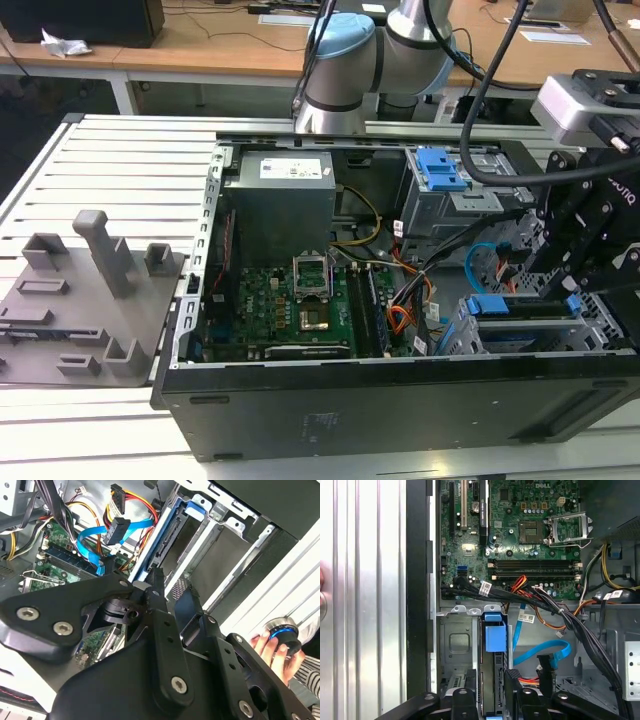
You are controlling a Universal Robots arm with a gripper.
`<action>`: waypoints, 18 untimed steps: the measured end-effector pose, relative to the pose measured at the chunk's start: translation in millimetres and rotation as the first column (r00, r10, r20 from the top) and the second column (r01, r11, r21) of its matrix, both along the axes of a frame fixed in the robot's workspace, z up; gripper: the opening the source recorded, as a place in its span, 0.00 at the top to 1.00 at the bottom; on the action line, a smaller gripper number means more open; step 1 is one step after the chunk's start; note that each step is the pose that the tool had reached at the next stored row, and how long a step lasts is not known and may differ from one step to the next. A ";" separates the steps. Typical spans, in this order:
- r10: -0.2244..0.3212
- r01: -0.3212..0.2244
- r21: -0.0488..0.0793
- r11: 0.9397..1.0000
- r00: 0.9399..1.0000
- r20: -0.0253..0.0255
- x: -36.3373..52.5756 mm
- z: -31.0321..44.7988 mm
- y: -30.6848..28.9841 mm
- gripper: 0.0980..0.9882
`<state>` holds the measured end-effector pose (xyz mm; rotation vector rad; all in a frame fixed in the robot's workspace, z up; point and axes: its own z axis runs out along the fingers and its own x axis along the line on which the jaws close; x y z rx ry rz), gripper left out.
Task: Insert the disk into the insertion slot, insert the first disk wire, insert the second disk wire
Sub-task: 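Insert the first disk wire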
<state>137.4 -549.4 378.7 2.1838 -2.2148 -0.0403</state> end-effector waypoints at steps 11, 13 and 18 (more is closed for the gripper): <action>0.000 0.000 0.000 1.000 1.000 0.000 0.0 0.3 0.0 0.70; 0.000 0.000 0.000 1.000 1.000 0.000 0.0 0.4 0.0 0.63; 0.000 0.000 0.000 1.000 1.000 0.000 0.0 0.5 0.0 0.35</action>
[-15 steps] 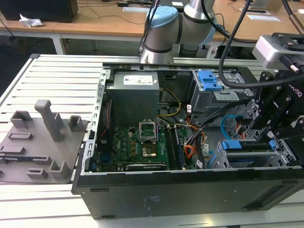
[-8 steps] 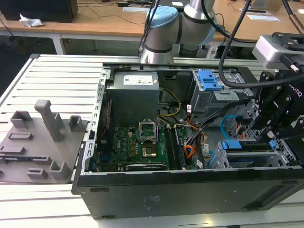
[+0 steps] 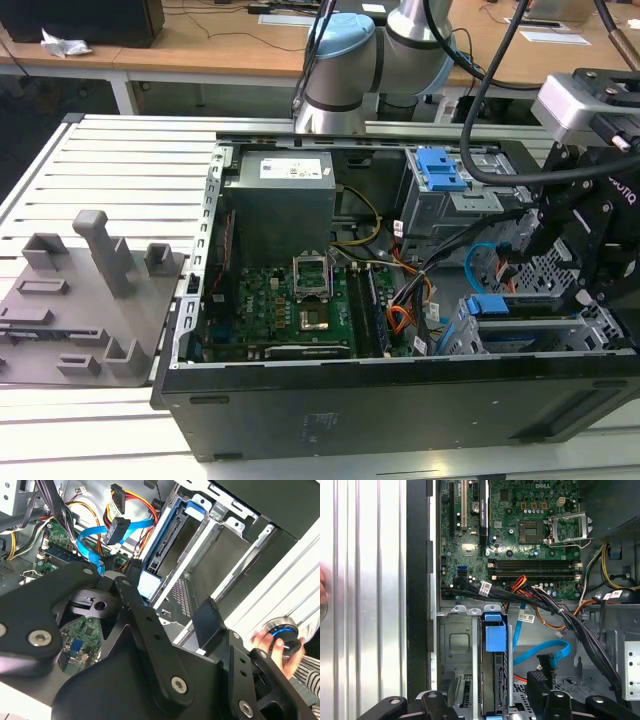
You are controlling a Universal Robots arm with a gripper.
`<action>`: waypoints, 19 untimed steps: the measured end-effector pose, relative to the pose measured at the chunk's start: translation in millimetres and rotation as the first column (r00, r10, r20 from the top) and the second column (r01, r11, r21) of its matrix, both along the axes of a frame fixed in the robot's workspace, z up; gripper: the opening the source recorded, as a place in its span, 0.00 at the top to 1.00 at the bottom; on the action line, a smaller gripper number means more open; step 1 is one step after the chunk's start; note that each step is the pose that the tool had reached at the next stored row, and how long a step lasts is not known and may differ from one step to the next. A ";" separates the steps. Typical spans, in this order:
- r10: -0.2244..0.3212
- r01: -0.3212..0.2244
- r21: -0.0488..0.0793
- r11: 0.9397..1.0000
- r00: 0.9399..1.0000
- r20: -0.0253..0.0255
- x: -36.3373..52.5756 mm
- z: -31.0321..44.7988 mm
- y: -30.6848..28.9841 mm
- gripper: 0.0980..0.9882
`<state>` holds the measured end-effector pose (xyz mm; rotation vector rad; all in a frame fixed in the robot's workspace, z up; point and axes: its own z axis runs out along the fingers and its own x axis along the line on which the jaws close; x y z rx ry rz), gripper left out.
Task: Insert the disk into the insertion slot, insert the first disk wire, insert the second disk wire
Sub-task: 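Insert the first disk wire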
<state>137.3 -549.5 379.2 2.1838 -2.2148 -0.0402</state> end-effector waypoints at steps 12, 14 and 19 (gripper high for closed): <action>0.000 0.000 0.000 1.000 1.000 0.000 0.0 0.0 34.5 0.35; 0.000 0.000 0.000 1.000 1.000 0.000 0.5 -1.1 38.9 0.35; 0.000 0.000 0.000 1.000 1.000 0.000 1.8 -6.4 40.4 0.35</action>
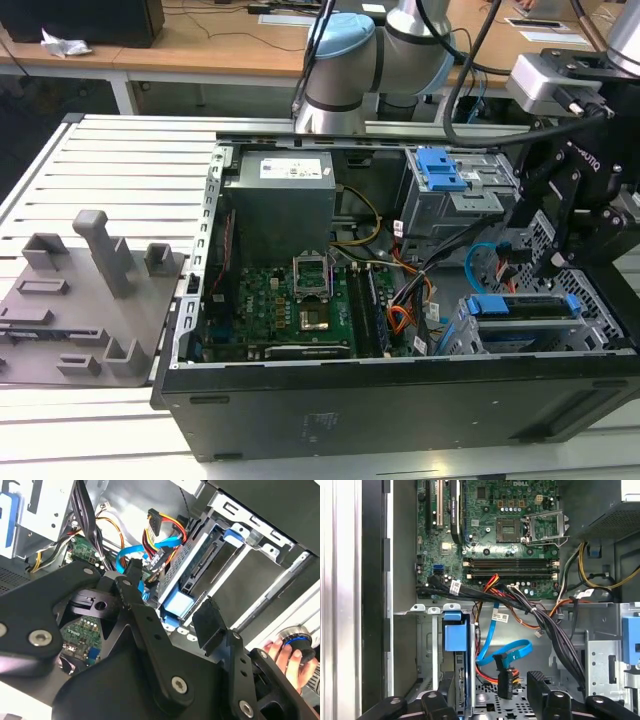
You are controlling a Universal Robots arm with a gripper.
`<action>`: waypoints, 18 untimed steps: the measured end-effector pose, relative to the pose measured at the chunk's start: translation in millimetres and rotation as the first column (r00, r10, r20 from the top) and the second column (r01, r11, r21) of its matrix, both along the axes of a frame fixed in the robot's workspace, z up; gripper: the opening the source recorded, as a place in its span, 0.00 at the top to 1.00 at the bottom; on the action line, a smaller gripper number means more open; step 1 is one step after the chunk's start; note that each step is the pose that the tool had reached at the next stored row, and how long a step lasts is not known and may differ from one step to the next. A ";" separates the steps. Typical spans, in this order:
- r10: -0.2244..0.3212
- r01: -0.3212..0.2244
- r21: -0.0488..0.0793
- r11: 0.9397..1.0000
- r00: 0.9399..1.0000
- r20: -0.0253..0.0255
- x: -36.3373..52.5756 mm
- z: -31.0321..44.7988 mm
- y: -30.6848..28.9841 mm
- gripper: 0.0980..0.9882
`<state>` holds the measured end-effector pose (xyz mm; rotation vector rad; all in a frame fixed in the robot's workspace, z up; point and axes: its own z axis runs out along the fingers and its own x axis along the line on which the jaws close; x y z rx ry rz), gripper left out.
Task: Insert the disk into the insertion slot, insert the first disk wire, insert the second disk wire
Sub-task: 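Insert the first disk wire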
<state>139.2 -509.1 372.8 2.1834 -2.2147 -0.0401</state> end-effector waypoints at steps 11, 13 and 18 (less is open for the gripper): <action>0.000 0.000 0.000 1.000 1.000 0.000 0.1 -14.3 0.1 0.35; 0.000 0.000 0.000 1.000 1.000 0.000 2.2 -16.2 1.2 0.35; 0.000 0.000 -0.004 1.000 1.000 0.000 4.1 -21.8 1.6 0.35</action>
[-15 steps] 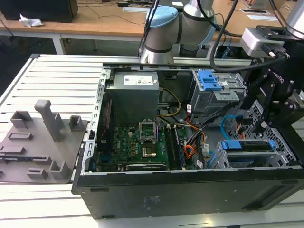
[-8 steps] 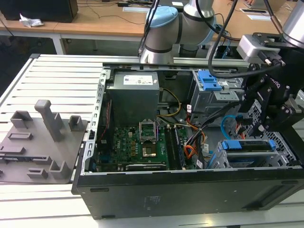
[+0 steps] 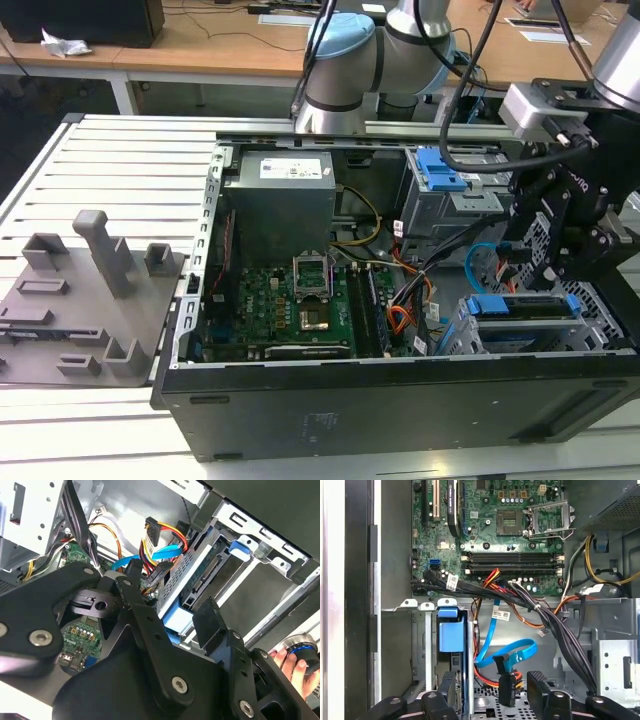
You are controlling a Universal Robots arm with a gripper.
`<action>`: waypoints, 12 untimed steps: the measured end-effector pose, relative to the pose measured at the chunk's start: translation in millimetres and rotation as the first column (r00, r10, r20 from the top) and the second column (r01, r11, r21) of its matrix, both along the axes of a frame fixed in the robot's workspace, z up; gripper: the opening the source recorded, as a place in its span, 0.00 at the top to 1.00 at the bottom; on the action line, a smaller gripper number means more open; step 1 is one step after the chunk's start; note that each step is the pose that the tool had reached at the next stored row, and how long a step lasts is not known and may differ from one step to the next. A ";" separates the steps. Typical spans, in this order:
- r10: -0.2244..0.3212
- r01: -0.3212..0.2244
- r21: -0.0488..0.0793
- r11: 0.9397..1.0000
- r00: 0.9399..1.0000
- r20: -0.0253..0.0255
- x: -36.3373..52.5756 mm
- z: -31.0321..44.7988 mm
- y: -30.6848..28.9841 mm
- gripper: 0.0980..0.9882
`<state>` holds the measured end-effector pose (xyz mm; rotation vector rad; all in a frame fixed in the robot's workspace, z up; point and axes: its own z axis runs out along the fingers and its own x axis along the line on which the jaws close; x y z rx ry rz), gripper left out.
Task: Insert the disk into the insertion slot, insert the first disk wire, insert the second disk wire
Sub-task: 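Insert the first disk wire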
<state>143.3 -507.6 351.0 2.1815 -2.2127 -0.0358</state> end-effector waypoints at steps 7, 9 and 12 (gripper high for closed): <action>0.000 0.000 -0.003 1.000 1.000 0.000 4.8 -1.5 0.0 0.35; 0.000 0.000 -0.003 1.000 1.000 0.000 4.9 -1.6 0.0 0.35; 0.000 0.000 -0.003 1.000 1.000 0.000 5.1 -1.5 0.0 0.36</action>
